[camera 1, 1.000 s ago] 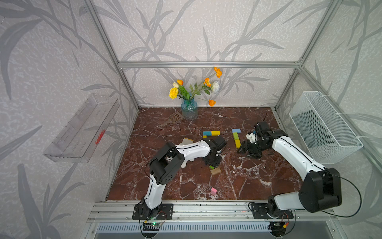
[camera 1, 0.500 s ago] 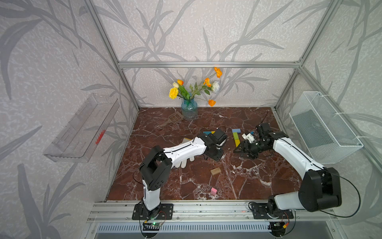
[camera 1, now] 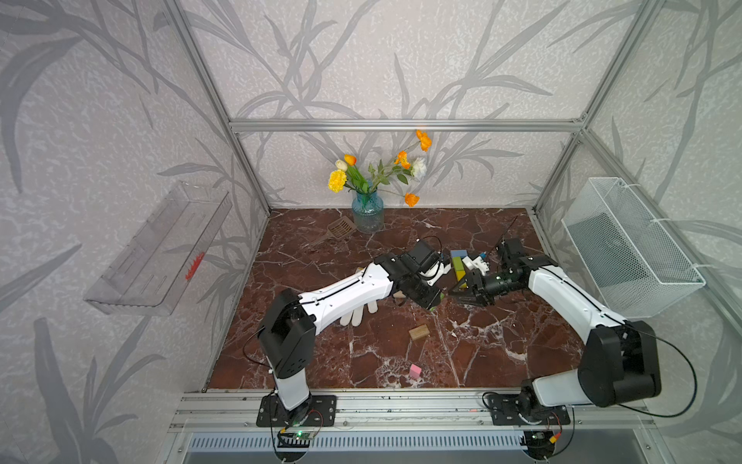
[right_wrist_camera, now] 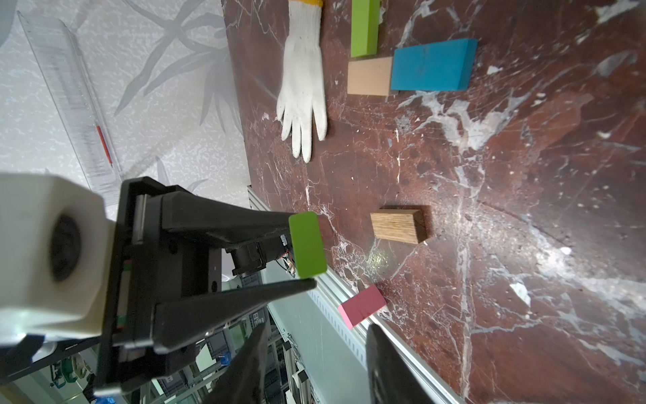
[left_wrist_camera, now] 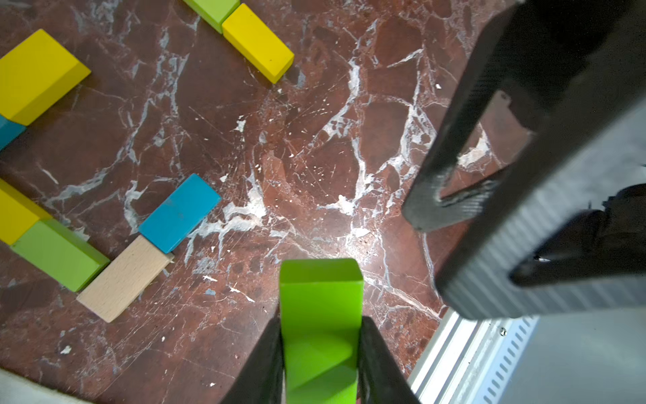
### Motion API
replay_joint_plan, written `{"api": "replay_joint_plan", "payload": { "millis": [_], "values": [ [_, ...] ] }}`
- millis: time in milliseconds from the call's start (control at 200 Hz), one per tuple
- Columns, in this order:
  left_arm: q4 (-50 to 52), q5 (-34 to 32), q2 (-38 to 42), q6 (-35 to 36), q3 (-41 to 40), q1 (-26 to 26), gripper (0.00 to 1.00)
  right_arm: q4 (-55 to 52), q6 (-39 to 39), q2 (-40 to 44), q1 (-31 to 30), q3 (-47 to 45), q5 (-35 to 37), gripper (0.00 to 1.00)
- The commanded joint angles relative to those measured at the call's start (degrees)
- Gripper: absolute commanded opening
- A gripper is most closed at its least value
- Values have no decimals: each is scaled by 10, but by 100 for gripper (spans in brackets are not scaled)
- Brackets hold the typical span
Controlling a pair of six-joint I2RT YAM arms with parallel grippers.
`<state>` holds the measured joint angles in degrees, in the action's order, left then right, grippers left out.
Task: Assemble the letter c with building blocks
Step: Pick up the building block from the center of the board.
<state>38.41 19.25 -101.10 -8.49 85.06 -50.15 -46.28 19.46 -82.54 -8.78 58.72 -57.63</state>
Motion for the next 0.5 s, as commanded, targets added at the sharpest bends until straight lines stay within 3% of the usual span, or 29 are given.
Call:
{"api": "replay_joint_plan", "payload": {
  "millis": [0,495],
  "values": [
    [-6,36,20,21,15,-2,32,-5,-12,-9,3,6,-19,45],
    [-8,53,16,37,27,-5,31,-21,-36,-22,2,-7,-54,36]
  ]
}}
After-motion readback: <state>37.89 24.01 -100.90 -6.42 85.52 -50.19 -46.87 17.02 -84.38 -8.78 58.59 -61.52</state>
